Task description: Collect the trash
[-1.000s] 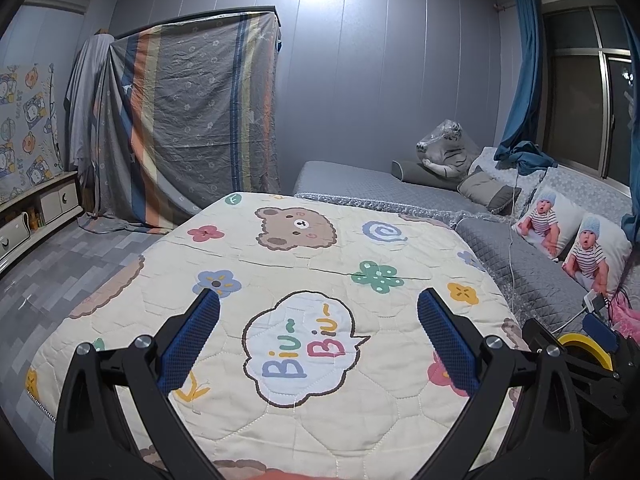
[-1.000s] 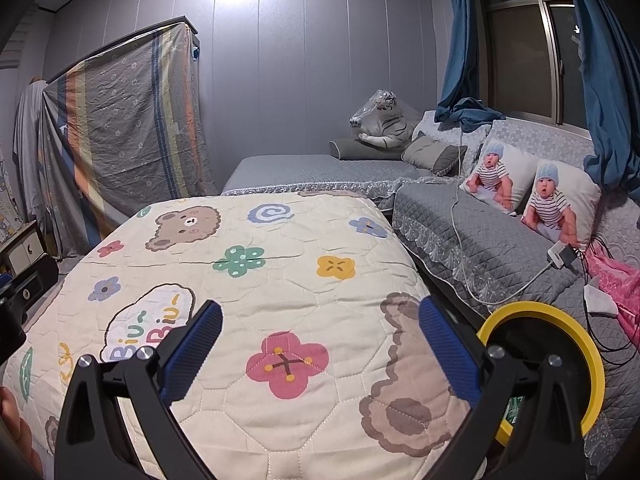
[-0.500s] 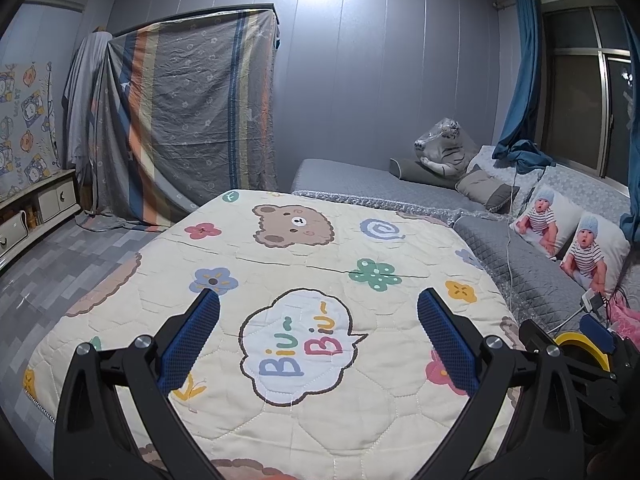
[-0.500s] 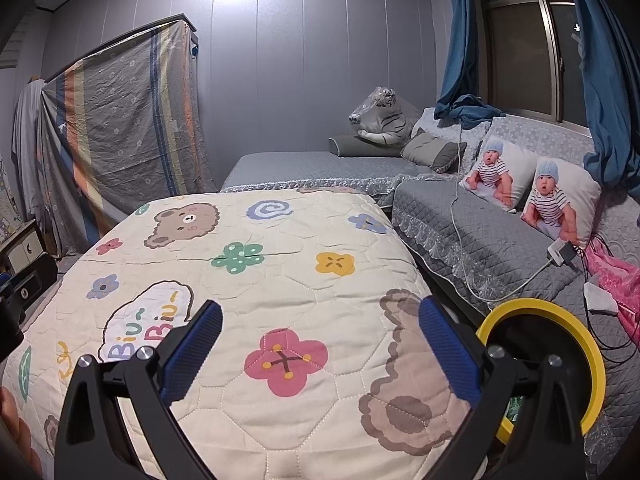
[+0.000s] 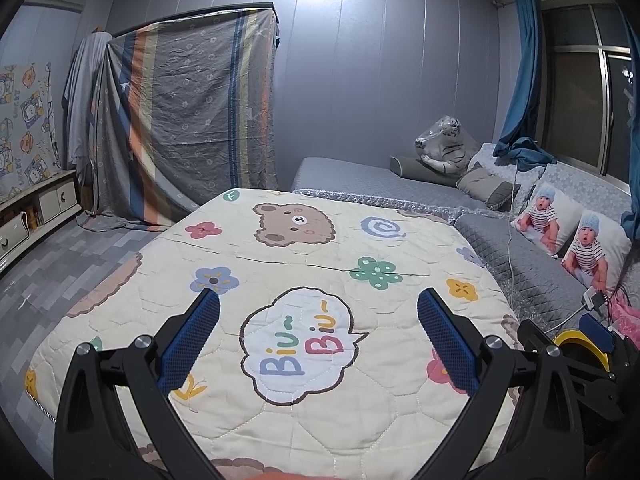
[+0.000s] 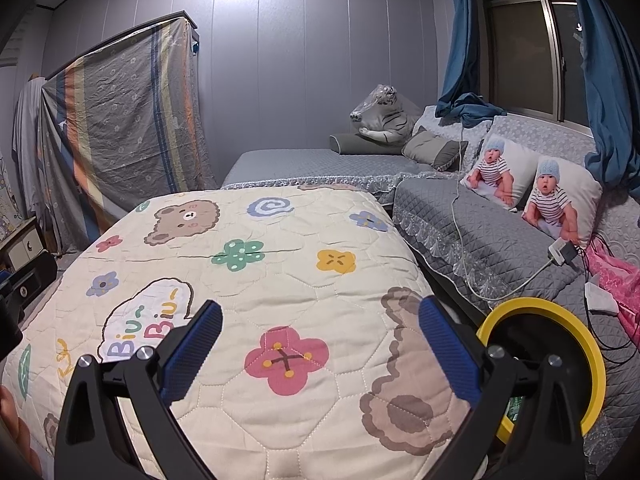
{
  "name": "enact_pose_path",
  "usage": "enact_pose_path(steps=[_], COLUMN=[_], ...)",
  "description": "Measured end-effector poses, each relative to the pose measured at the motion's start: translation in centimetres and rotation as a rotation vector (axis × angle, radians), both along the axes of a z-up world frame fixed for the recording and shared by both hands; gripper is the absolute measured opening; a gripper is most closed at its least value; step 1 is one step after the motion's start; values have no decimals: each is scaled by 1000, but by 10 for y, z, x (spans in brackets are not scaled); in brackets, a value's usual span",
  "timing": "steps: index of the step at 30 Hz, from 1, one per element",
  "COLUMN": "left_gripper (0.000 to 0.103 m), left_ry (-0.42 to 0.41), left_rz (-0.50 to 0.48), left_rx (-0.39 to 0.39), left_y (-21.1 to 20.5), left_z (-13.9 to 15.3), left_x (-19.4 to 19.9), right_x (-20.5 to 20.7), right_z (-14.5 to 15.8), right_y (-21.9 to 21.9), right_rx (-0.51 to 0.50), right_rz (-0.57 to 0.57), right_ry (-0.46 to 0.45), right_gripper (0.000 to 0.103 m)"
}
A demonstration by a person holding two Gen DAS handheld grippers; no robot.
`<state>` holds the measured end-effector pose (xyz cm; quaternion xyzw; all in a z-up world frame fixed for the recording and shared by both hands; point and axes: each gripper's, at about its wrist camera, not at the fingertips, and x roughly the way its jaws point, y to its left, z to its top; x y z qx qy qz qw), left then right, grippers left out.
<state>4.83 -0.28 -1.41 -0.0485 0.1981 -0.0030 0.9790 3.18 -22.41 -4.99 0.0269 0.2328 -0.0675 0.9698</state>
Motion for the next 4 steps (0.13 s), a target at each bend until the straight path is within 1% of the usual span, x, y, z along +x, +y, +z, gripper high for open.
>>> enact_pose_path(steps=[4], left_gripper=[95], left_ry=[0], left_rz=[-3], left_rx=[1], left_y=[0], left_z=[1], left_x=[0], right_x=[-1], right_z=[0], right_y=[0], right_rx=[-2], right_rz=[2], right_ry=[-2], right_gripper=[95])
